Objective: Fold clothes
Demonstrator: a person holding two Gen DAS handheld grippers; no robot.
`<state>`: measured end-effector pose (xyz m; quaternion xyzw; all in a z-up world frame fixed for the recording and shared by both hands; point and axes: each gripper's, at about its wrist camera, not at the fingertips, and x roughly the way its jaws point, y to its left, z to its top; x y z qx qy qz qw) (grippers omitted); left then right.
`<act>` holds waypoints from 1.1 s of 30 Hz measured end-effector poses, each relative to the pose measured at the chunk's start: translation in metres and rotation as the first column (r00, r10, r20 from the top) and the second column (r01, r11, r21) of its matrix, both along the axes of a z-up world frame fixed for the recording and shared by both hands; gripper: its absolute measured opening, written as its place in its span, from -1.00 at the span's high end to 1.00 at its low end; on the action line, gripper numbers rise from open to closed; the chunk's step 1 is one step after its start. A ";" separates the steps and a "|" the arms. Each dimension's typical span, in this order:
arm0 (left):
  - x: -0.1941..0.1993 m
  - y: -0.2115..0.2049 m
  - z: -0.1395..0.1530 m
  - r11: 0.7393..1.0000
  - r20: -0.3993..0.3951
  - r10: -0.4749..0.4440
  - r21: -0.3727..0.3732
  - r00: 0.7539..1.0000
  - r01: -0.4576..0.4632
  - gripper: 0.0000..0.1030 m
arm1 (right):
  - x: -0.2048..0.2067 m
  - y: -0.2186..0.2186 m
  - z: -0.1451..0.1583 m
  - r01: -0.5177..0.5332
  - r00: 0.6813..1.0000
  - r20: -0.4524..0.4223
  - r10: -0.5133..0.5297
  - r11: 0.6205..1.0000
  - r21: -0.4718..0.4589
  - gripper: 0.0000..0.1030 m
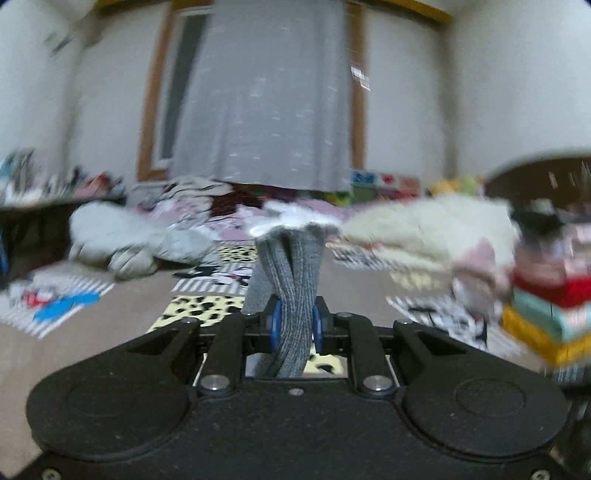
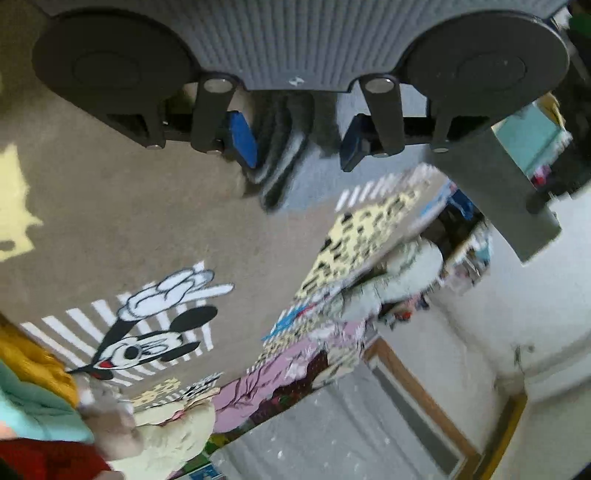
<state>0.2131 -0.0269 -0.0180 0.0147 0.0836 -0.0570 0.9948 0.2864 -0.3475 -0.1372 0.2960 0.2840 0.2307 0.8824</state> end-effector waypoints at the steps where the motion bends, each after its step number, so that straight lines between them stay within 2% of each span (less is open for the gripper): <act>1: 0.000 -0.013 -0.004 0.999 0.001 -0.014 0.043 1.000 0.014 0.71 | 0.000 -0.006 0.000 0.008 1.000 -0.001 -0.008 1.000 0.029 0.00; 4: 0.000 -0.052 -0.020 0.979 0.006 -0.060 0.194 0.998 0.057 0.71 | 0.001 -0.020 -0.004 0.023 1.000 -0.015 -0.022 0.994 0.106 0.00; 8: -0.001 -0.096 -0.045 0.924 0.004 -0.103 0.371 0.995 0.094 0.71 | 0.001 -0.030 -0.006 0.022 1.000 -0.011 -0.021 0.988 0.155 0.00; 10: -0.005 -0.117 -0.061 0.879 0.004 -0.107 0.468 0.994 0.093 0.71 | 0.002 -0.034 -0.007 0.019 1.000 -0.006 -0.018 0.986 0.165 0.00; 13: -0.011 -0.138 -0.080 0.819 0.002 -0.122 0.566 0.992 0.100 0.71 | 0.004 -0.039 -0.007 0.017 1.000 0.002 -0.017 0.983 0.184 0.00; 21: -0.020 -0.160 -0.111 0.686 0.001 -0.141 0.721 0.990 0.097 0.71 | 0.006 -0.051 -0.009 0.041 0.999 0.001 -0.042 0.975 0.221 0.00; 24: -0.020 -0.164 -0.121 0.624 -0.015 -0.155 0.774 0.988 0.110 0.69 | 0.006 -0.051 -0.008 0.042 0.999 0.008 -0.045 0.975 0.217 0.00; 26: -0.022 -0.168 -0.128 0.574 -0.054 -0.200 0.803 0.978 0.161 0.44 | 0.006 -0.051 -0.007 0.041 0.999 0.014 -0.045 0.977 0.210 0.00; 27: -0.025 -0.168 -0.128 0.565 -0.070 -0.222 0.804 0.972 0.187 0.44 | 0.006 -0.051 -0.007 0.041 0.999 0.018 -0.045 0.978 0.205 0.00; 29: -0.030 -0.164 -0.119 0.595 -0.094 -0.246 0.771 0.965 0.227 0.43 | 0.006 -0.051 -0.005 0.038 0.999 0.028 -0.044 0.981 0.192 0.00; 30: -0.031 -0.160 -0.110 0.625 -0.116 -0.258 0.737 0.959 0.257 0.39 | 0.005 -0.050 -0.004 0.040 0.998 0.034 -0.047 0.984 0.175 0.00; 32: -0.034 -0.147 -0.089 0.680 -0.149 -0.287 0.664 0.946 0.311 0.12 | 0.003 -0.049 0.000 0.052 0.997 0.048 -0.059 0.990 0.132 0.00; 33: -0.036 -0.139 -0.078 0.705 -0.159 -0.299 0.627 0.941 0.331 0.12 | 0.003 -0.047 0.003 0.054 0.996 0.061 -0.062 0.992 0.115 0.00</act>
